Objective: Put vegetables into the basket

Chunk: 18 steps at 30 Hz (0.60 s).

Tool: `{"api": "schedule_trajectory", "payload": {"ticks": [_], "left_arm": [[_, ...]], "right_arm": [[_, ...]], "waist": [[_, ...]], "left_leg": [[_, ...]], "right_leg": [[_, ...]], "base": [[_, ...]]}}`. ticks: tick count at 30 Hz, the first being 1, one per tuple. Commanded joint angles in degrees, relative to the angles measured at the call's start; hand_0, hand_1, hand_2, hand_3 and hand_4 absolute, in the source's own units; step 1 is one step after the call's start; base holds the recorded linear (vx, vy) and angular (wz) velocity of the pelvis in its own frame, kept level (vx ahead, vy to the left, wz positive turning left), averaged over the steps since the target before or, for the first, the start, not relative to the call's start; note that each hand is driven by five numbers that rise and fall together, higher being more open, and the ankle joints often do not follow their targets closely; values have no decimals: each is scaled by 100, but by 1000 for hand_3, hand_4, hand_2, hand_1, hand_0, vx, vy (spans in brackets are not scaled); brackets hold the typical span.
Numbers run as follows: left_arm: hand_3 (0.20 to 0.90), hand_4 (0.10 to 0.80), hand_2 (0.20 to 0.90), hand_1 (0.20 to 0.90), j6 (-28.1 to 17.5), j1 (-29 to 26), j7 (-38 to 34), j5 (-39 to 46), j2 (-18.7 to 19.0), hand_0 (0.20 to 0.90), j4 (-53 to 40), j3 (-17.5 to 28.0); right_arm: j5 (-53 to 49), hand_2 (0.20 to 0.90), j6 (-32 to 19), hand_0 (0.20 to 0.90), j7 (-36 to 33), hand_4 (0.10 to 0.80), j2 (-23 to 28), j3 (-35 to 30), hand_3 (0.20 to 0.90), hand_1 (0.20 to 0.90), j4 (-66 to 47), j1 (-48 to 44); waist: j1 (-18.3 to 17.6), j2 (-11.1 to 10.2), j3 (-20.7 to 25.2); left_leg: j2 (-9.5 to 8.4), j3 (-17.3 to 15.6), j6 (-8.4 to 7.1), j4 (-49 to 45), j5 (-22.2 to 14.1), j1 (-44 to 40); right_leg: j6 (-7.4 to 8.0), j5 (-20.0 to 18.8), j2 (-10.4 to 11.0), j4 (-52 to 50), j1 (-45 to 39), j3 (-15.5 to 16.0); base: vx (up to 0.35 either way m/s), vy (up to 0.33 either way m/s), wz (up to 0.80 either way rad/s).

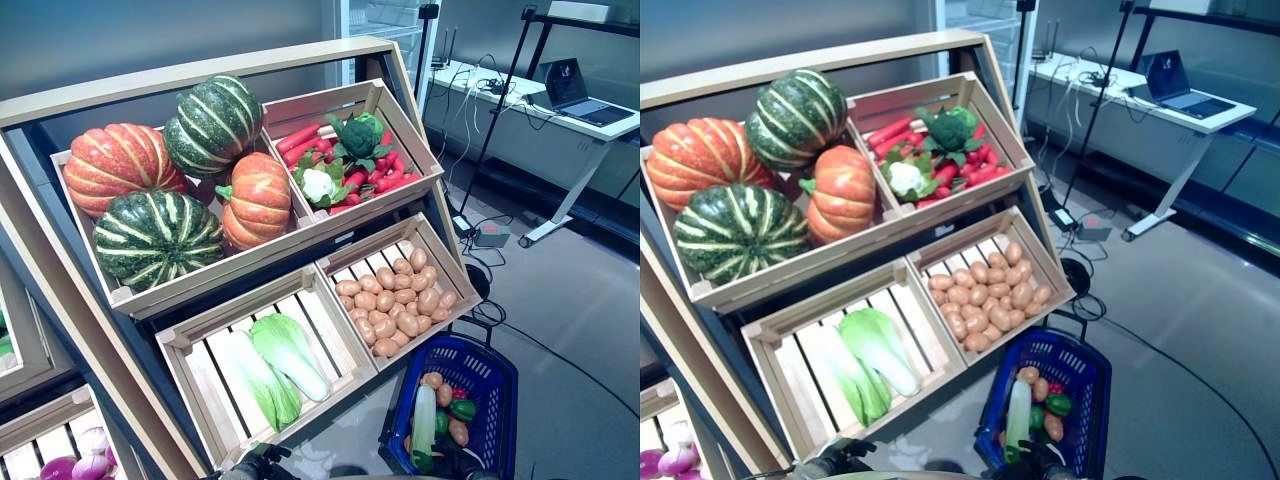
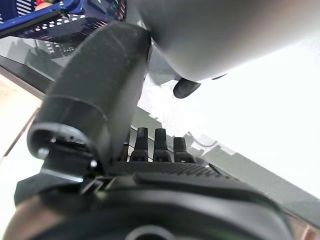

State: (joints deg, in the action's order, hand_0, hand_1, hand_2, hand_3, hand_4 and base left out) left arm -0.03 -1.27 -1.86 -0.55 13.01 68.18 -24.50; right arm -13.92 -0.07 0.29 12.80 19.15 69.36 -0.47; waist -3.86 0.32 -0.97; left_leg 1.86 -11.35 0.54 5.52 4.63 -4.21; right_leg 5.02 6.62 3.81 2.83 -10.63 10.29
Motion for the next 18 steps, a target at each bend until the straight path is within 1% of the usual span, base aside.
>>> {"api": "schedule_trajectory", "payload": {"ticks": [1, 8, 10, 14, 15, 16, 18], "left_arm": [[900, 800, 900, 900, -353, -395, -43, -301, 58, 900, 281, -30], [900, 800, 900, 900, -364, -396, 22, -379, 101, 900, 307, -60], [900, 800, 900, 900, -283, -373, -80, -510, 92, 900, 339, -26], [900, 800, 900, 900, -326, -365, -159, -258, 108, 900, 377, -50], [900, 800, 900, 900, -391, -353, -257, 172, 96, 900, 371, 80], [900, 800, 900, 900, -446, -352, -259, 178, 99, 900, 356, 128], [900, 800, 900, 900, -973, -361, -307, 26, 140, 900, 226, 225]], "right_arm": [[-132, 900, -387, 900, 115, 800, -30, 203, 900, 900, 35, -383], [-200, 900, -437, 900, 165, 800, -12, 191, 900, 900, 27, -423], [-192, 900, -439, 900, 168, 800, -7, 170, 900, 900, 38, -402], [-216, 900, -418, 900, 168, 800, -5, 200, 900, 900, 19, -415], [-224, 900, -400, 900, 153, 800, -19, 205, 900, 900, 3, -408], [-226, 900, -395, 900, 148, 800, -22, 204, 900, 900, -3, -403], [-255, 900, -362, 900, 131, 800, -19, 175, 900, 900, -5, -379]], "waist": [[121, -72, -237], [131, -78, -264], [132, -76, -250], [125, -74, -264], [131, -72, -266], [133, -73, -268], [154, -78, -265]], "left_leg": [[146, 38, -166, -52, -703, -357], [162, 50, -170, -52, -708, -382], [168, 52, -174, -52, -719, -395], [181, 62, -184, -52, -706, -393], [184, 82, -192, -52, -694, -384], [185, 87, -194, -52, -695, -385], [190, 101, -202, -52, -695, -380]], "right_leg": [[156, -618, 182, 156, 369, -31], [147, -590, 171, 131, 359, -40], [141, -576, 162, 136, 346, -41], [134, -571, 147, 127, 357, -71], [130, -578, 139, 144, 350, -72], [130, -577, 138, 148, 345, -68], [124, -587, 130, 174, 327, -48]], "base": [[0, 0, 0], [0, 0, 0], [0, 0, 0], [-7, -26, 0], [0, 0, 0], [-4, -48, 0], [-3, -52, 1]]}}
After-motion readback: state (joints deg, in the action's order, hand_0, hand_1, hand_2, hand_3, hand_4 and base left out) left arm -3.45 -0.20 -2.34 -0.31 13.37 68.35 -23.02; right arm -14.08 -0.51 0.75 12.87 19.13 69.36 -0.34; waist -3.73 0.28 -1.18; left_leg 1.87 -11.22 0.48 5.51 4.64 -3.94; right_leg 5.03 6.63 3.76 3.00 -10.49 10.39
